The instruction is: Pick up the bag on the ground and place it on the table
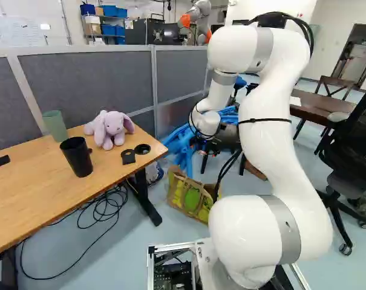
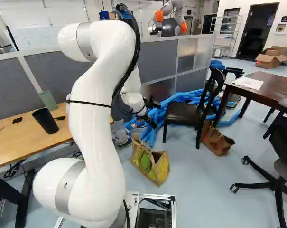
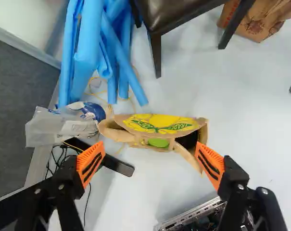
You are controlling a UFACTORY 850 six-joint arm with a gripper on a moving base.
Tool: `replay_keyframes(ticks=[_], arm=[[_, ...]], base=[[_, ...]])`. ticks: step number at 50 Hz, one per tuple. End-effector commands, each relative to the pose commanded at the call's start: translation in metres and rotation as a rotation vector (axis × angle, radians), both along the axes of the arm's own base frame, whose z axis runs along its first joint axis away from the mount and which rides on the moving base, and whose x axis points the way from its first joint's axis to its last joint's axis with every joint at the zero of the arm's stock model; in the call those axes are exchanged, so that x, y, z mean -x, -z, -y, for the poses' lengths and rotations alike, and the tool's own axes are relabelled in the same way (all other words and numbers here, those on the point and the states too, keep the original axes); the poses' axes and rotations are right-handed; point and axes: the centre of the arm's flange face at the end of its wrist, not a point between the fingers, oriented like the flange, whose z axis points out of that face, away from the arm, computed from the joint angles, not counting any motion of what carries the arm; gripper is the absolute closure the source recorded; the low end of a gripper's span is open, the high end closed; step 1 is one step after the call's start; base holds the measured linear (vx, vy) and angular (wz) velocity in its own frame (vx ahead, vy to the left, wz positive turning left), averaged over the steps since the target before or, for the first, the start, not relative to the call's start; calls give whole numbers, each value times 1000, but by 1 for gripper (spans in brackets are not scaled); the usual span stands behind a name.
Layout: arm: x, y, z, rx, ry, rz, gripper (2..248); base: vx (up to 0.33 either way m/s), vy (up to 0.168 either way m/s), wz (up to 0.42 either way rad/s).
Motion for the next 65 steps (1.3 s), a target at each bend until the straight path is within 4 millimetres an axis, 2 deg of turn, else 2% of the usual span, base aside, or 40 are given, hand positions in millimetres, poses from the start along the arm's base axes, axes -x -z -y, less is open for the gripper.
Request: replay_keyframes(ticks=[40, 65], arm=[[-13, 57, 2, -5, -1, -62, 3], [-19, 93, 2, 71, -215, -117, 3]], base=[[0, 0, 0], [0, 0, 0]])
